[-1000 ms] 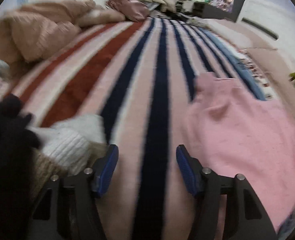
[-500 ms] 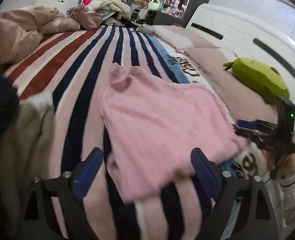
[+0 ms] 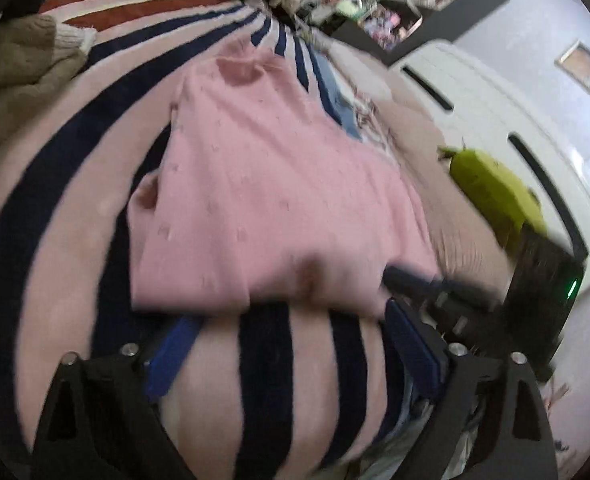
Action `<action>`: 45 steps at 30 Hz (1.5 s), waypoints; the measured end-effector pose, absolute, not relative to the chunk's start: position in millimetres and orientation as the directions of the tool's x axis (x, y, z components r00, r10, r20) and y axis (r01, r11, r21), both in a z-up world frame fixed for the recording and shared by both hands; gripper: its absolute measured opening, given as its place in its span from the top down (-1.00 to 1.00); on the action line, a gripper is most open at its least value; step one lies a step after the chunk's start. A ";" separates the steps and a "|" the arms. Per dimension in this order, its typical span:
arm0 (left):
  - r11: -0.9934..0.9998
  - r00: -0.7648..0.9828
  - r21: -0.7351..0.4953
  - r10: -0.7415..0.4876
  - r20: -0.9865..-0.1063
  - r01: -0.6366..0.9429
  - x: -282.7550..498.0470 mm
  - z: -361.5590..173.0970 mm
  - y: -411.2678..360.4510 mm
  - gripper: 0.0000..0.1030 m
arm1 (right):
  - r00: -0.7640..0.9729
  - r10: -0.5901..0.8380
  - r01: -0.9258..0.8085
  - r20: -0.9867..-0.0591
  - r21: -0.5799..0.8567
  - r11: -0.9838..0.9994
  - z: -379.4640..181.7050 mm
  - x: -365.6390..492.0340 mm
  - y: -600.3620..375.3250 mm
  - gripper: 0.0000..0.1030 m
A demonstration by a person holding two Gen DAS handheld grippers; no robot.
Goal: Fold small clothes
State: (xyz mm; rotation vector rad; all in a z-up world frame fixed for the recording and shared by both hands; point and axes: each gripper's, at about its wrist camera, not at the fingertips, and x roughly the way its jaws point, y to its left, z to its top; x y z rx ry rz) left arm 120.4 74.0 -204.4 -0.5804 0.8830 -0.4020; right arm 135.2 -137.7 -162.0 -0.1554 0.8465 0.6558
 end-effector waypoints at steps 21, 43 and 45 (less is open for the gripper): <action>0.896 0.698 -0.207 -0.438 -0.566 0.394 180.6 -111.8 -30.2 0.69 | 0.649 0.507 -0.417 -0.567 0.293 0.861 -110.0 115.3 -249.5 0.24; 0.699 0.393 -0.383 -0.679 -0.620 0.604 139.5 -132.0 -101.0 -0.18 | 0.725 0.448 -0.315 -0.523 0.327 0.891 -87.9 86.4 -339.5 0.22; 0.735 0.446 -0.370 -0.653 -0.612 0.569 129.3 -125.5 -73.9 -0.20 | 0.719 0.464 -0.351 -0.518 0.305 0.885 -78.3 91.6 -323.2 0.22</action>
